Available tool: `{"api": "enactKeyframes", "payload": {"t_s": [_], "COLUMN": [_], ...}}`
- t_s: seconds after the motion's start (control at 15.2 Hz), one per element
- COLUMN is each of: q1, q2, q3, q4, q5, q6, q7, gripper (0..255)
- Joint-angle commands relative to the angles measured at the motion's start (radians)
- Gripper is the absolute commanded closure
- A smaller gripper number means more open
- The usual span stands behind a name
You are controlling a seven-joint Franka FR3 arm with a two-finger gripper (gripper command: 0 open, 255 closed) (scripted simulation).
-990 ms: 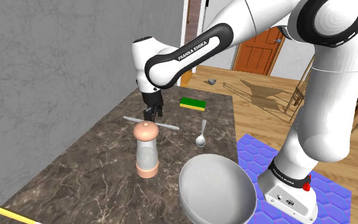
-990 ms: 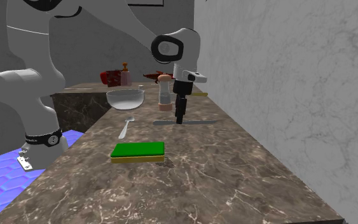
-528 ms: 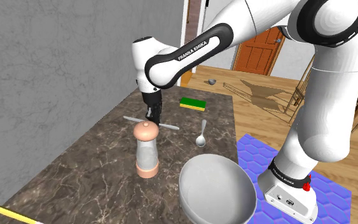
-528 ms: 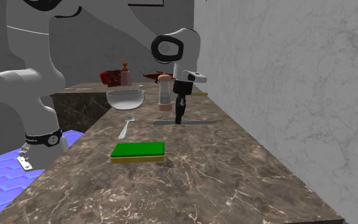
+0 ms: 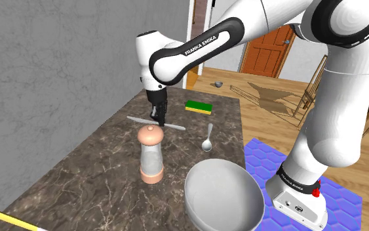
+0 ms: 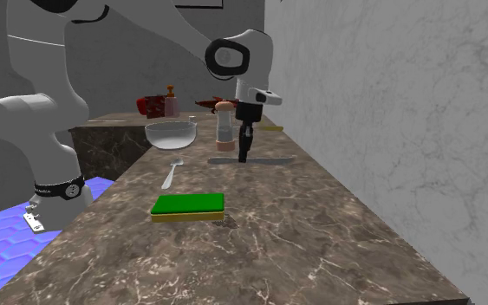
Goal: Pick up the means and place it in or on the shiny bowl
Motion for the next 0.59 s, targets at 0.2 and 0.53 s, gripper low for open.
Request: {"api": "enactKeyframes", "payload": {"t_s": [0.2, 0.53], "q1": [-0.001, -0.002], "q2": [-0.026, -0.050], "q3": [0.002, 0.004], "q4": [0.038, 0.076], "q5": [0.010, 0.018], "q6": [-0.063, -0.124], "q7": [-0.008, -0.015], "gripper": [255, 255]}}
